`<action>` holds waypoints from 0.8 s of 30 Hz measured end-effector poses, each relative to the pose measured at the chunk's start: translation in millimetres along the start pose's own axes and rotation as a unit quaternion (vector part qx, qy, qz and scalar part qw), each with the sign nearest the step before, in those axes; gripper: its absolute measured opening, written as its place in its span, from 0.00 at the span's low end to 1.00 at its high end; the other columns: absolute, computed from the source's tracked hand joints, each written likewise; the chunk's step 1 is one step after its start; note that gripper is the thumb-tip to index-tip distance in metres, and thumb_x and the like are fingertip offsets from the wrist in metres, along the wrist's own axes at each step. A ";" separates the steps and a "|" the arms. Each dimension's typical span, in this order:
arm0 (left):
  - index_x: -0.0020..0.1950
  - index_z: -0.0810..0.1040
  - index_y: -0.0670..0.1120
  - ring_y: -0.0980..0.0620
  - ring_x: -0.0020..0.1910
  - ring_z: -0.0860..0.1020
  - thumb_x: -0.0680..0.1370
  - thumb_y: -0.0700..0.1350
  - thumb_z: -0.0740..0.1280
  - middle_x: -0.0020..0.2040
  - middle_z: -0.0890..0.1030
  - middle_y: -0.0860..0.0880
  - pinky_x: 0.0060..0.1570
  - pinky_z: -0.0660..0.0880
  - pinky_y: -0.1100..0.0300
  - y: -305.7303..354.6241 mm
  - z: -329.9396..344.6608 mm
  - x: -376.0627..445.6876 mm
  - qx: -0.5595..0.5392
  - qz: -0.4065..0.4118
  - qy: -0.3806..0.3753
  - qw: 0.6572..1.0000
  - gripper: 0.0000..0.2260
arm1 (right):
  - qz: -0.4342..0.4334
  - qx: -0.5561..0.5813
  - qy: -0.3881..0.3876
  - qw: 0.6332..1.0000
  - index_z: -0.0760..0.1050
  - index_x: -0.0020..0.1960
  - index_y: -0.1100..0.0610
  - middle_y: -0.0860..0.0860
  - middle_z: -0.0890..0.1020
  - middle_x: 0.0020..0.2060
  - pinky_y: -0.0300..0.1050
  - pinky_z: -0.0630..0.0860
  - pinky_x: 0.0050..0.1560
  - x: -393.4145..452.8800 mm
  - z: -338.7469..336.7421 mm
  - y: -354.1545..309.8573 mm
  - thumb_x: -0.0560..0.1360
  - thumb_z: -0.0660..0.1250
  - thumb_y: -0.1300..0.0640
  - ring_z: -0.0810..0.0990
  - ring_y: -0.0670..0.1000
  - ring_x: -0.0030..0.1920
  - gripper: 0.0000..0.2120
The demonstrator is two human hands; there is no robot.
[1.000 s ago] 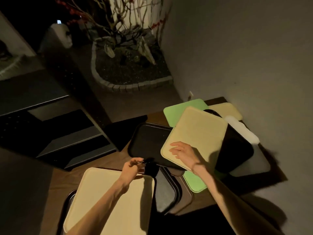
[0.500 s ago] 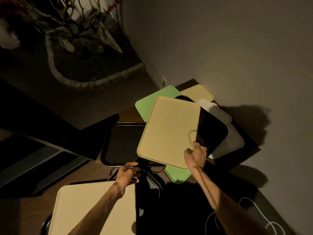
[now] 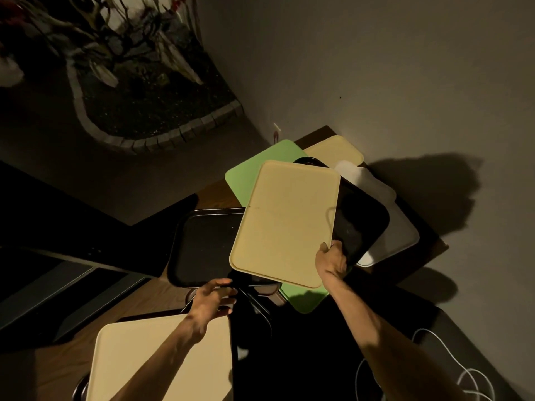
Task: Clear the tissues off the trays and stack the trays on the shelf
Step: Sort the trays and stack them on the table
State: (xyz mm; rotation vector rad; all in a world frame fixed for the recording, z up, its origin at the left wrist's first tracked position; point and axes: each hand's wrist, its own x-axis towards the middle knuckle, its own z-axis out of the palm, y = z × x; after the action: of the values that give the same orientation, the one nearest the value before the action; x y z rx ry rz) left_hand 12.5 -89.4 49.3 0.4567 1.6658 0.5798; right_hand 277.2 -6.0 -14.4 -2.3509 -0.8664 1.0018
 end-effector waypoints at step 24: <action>0.59 0.79 0.40 0.41 0.52 0.82 0.80 0.42 0.65 0.53 0.84 0.40 0.49 0.79 0.51 -18.9 -47.4 -25.3 -0.135 0.085 0.073 0.984 0.11 | -0.311 -0.033 -0.125 0.942 0.75 0.64 0.61 0.53 0.80 0.50 0.37 0.70 0.43 -25.0 -18.7 -32.8 0.83 0.56 0.56 0.78 0.51 0.60 0.15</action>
State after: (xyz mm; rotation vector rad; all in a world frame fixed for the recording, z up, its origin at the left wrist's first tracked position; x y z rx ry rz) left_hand -29.4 -125.1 63.5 0.3663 1.6647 0.9726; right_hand 265.5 -2.9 29.2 -1.8093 -1.6277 1.0014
